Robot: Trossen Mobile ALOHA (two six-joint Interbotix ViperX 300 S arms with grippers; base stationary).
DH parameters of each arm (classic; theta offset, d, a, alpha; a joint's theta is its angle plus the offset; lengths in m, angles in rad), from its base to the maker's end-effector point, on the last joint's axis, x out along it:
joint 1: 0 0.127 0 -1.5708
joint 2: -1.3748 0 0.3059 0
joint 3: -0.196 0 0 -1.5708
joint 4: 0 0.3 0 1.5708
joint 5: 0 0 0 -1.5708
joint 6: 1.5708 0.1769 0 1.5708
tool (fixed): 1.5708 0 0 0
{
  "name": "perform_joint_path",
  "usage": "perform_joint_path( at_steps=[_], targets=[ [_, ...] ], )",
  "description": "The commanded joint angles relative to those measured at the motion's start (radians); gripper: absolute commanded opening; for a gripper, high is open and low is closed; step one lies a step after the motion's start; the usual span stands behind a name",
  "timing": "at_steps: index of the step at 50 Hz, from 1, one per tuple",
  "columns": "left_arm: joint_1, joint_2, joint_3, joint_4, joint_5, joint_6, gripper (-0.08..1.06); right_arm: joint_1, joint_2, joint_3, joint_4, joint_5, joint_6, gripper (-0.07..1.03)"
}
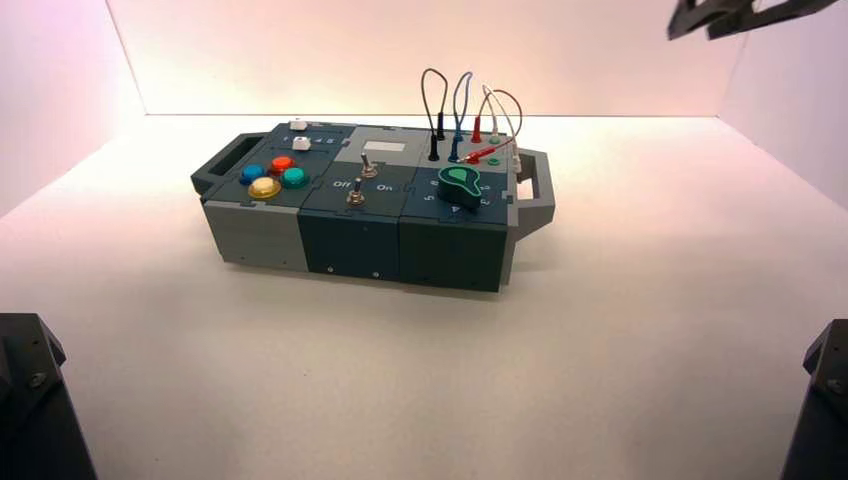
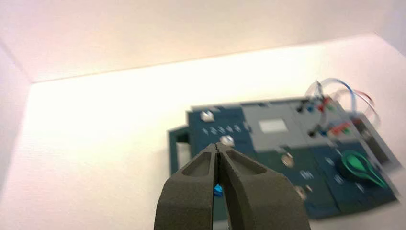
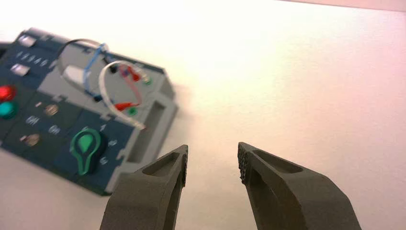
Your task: Insert the white wire.
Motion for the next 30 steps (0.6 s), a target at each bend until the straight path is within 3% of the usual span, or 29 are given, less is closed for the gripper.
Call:
perform_joint_path(
  at_steps=[1,15,30],
  targets=[
    [-0.008,0.005,-0.043,-0.002,0.043,0.000,-0.03,0.044,0.000,-0.038,0.018,0.006,-0.003,0.56],
    [-0.006,0.002,-0.106,-0.005,0.198,0.002,-0.03,0.107,0.009,-0.046,0.095,0.023,-0.003,0.56],
    [-0.014,0.021,-0.143,-0.008,0.302,0.002,-0.03,0.110,0.020,-0.071,0.104,0.058,-0.012,0.56]
  ],
)
